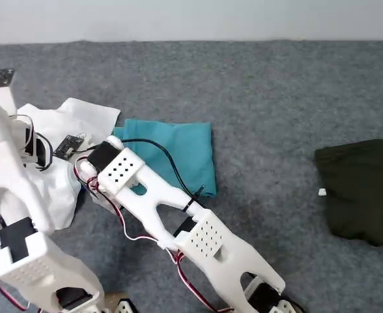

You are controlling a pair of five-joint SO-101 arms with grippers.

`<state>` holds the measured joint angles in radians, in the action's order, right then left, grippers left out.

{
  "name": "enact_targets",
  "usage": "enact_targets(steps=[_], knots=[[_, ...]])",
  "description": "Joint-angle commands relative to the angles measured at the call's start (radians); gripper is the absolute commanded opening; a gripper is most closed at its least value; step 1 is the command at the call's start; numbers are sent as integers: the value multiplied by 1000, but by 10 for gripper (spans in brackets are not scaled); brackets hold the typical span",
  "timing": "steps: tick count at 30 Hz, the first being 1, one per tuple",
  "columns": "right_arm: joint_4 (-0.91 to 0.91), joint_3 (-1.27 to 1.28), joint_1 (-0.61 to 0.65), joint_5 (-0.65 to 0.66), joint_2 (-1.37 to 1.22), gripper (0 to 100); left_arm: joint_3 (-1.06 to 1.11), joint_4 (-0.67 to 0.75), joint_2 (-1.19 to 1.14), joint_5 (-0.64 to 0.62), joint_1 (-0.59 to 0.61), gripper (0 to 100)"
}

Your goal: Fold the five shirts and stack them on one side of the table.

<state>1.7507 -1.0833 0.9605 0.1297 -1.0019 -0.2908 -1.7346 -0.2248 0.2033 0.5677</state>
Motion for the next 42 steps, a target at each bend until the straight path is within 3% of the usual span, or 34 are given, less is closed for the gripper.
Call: enact_targets(steps=[1, 12, 19, 27, 42], knots=[[45, -35, -56, -5, 87, 274, -35, -20, 14, -3, 6, 145], [42, -32, -282, -9, 213, 274, -35, -20, 14, -3, 8, 145], [41, -26, -346, -9, 193, 274, -35, -20, 6, -3, 5, 145], [36, -28, -174, -55, 97, 274, -33, -20, 5, -3, 2, 145], [39, -29, 22, -60, -38, 274, -33, -20, 5, -3, 8, 145]])
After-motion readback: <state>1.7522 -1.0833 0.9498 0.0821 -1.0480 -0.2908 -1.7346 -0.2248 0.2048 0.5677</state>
